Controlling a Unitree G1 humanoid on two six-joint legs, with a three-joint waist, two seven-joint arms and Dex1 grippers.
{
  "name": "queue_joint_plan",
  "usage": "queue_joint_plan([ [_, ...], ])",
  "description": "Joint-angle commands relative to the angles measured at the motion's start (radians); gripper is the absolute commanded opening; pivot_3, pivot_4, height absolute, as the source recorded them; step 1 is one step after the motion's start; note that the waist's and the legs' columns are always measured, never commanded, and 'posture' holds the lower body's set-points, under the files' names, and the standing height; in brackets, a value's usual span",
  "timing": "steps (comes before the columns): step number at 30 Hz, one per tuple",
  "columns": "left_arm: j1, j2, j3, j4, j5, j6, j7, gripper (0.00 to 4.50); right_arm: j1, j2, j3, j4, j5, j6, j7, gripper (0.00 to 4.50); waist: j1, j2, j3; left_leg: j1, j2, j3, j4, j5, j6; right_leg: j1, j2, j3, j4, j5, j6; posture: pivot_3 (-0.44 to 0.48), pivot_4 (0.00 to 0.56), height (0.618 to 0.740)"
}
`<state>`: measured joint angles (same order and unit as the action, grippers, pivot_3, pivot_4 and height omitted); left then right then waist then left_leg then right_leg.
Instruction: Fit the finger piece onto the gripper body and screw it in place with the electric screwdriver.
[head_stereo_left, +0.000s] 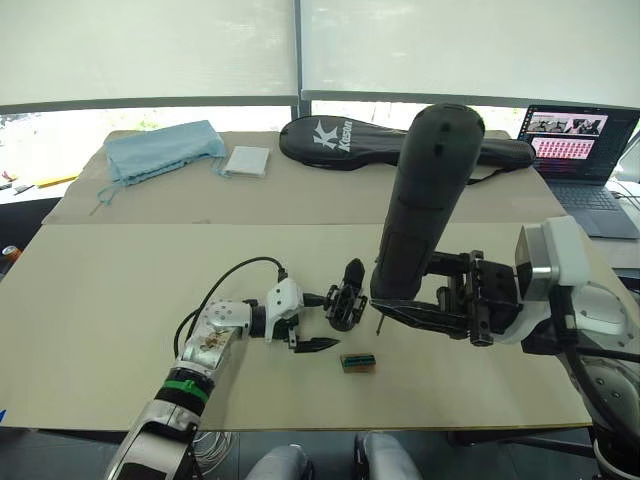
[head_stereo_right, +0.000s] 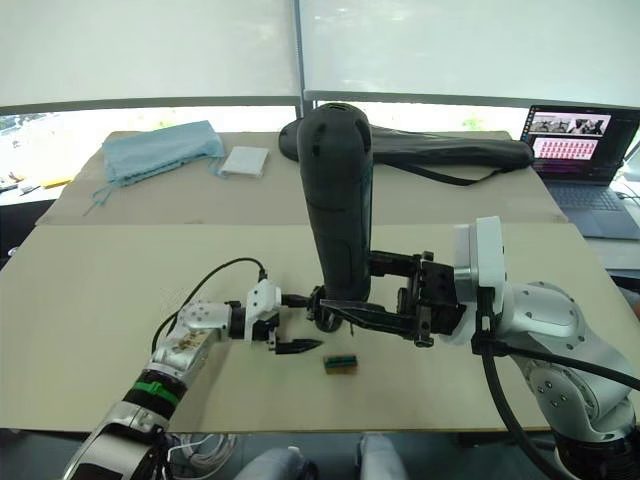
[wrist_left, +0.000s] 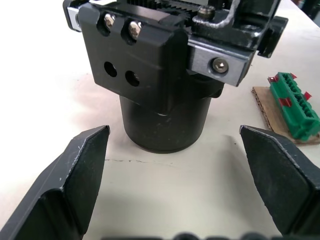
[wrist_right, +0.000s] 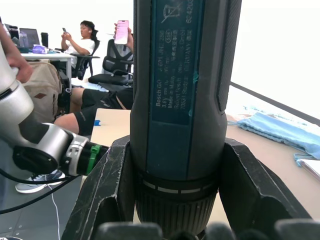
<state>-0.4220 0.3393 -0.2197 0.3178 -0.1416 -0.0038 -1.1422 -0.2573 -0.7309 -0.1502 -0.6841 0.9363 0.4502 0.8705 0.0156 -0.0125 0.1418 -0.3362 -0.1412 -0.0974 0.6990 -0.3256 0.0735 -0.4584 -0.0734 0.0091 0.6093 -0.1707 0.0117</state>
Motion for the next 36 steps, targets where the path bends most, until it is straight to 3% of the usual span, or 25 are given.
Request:
queue_joint_plan([
  [1,0.018,-0.026,-0.025,-0.064,0.012,0.044,0.057,4.4,-0.027,0.005,-0.023,-0.026,0.033,-0.003,-0.014,1.92,0.001,0.0,0.0,0.0,0.0,0.0,0.0,0.0,0.0,0.0,0.0,0.0,0.0,0.0,0.0,0.0,0.15,0.74],
  [13,0.055,-0.074,-0.076,-0.091,0.068,0.059,0.181,4.4,-0.013,-0.001,-0.021,-0.043,0.031,-0.003,-0.021,1.92,0.028,0.0,0.0,0.0,0.0,0.0,0.0,0.0,0.0,0.0,0.0,0.0,-0.001,0.0,0.0,0.0,0.15,0.74],
  [23,0.044,-0.078,-0.086,-0.057,0.082,0.04,0.205,4.4,-0.002,-0.001,-0.024,-0.052,0.028,-0.005,-0.022,1.92,0.031,0.0,0.0,0.0,0.0,0.0,0.0,0.0,0.0,0.001,0.0,0.0,-0.001,0.0,0.0,0.0,0.15,0.74],
  [26,0.046,-0.083,-0.094,-0.056,0.085,0.05,0.21,3.64,-0.005,-0.001,-0.023,-0.05,0.028,-0.006,-0.021,1.92,0.032,0.0,0.0,0.0,0.0,0.0,0.001,0.0,0.0,0.001,-0.001,-0.001,0.0,0.0,0.0,0.0,0.15,0.74],
  [29,0.044,-0.086,-0.098,-0.049,0.09,0.054,0.219,2.33,-0.011,-0.001,-0.022,-0.048,0.029,-0.006,-0.02,1.92,0.033,0.0,0.0,0.0,0.0,0.0,0.001,0.0,0.0,0.001,-0.001,-0.001,-0.001,0.0,0.0,0.0,0.15,0.74],
  [36,0.003,-0.09,-0.1,0.01,0.092,0.044,0.211,2.31,-0.094,0.013,-0.017,-0.038,0.099,0.028,-0.066,1.92,0.036,0.0,0.0,0.0,-0.001,0.0,0.002,0.0,0.0,0.002,-0.001,-0.001,0.0,0.001,0.001,0.0,0.15,0.74],
])
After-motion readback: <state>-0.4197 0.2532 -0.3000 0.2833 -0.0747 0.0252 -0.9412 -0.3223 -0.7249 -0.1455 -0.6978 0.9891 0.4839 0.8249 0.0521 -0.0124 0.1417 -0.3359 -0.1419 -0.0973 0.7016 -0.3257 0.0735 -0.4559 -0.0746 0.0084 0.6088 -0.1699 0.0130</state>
